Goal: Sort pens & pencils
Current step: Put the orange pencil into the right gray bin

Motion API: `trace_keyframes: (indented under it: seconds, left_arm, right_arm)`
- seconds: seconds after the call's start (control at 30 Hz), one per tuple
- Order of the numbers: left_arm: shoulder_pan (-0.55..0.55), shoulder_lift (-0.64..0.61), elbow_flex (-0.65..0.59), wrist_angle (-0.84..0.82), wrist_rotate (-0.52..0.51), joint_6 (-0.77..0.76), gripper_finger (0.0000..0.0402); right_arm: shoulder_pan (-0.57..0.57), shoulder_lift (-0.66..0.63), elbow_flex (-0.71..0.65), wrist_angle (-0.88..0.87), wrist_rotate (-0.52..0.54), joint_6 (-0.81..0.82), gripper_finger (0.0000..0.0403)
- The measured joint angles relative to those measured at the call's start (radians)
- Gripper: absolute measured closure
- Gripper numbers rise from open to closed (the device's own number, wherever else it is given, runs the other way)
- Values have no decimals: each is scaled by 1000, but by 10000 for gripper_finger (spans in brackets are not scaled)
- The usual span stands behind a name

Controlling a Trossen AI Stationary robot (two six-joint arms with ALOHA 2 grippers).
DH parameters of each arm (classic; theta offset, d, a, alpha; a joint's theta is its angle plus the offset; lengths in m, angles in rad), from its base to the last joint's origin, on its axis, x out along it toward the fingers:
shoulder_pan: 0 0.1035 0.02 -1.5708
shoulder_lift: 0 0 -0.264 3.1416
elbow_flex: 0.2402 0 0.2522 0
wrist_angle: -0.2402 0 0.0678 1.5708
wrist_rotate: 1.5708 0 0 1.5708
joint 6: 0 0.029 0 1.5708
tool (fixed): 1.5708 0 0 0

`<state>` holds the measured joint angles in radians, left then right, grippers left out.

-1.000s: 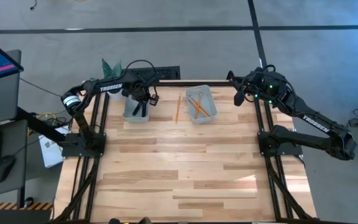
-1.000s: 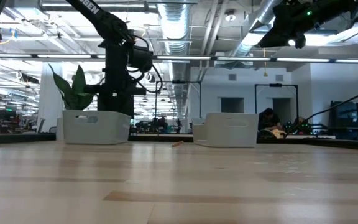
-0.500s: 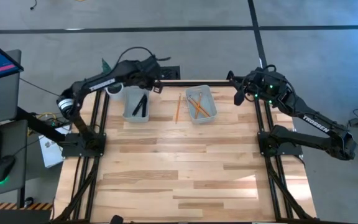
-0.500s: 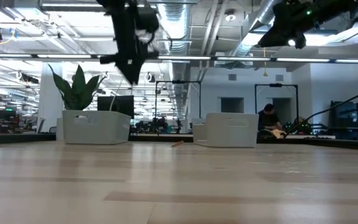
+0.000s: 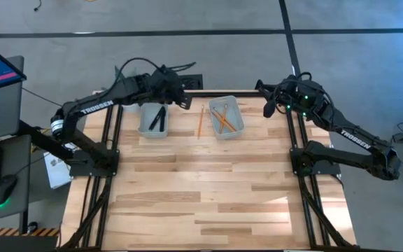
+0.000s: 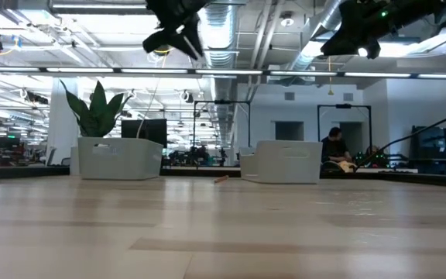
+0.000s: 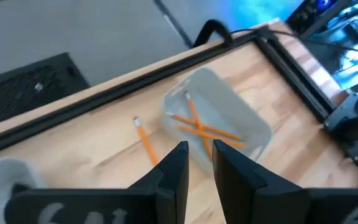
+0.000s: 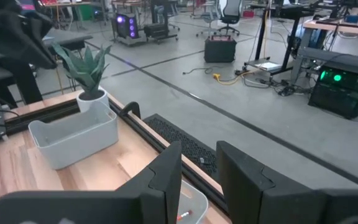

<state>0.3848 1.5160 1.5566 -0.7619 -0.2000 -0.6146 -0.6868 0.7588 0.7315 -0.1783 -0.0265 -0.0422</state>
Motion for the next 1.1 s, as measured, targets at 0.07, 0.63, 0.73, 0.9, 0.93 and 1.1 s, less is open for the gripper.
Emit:
trace_keyframes:
  seconds: [0.07, 0.63, 0.73, 0.9, 0.93, 1.1]
  left_arm:
    - [-18, 10, -1, 12, -7, 0, 339]
    - [-43, 250, -1, 16, -42, -38, 340]
    - [-38, 304, -1, 16, -17, -52, 339]
    - [-30, 378, -1, 19, 16, -48, 327]
    - [-26, 392, -1, 17, 20, -48, 322]
    - [-3, 435, -1, 23, 32, -48, 291]
  right_arm:
    - [0, 0, 0, 0, 0, 0, 281]
    - [58, 0, 0, -3, -3, -18, 281]
    - [69, 0, 0, -3, -3, -18, 281]
    - [85, 0, 0, -4, -3, -18, 281]
    - [89, 0, 0, -4, -3, -18, 281]
    - [109, 0, 0, -4, -2, -18, 281]
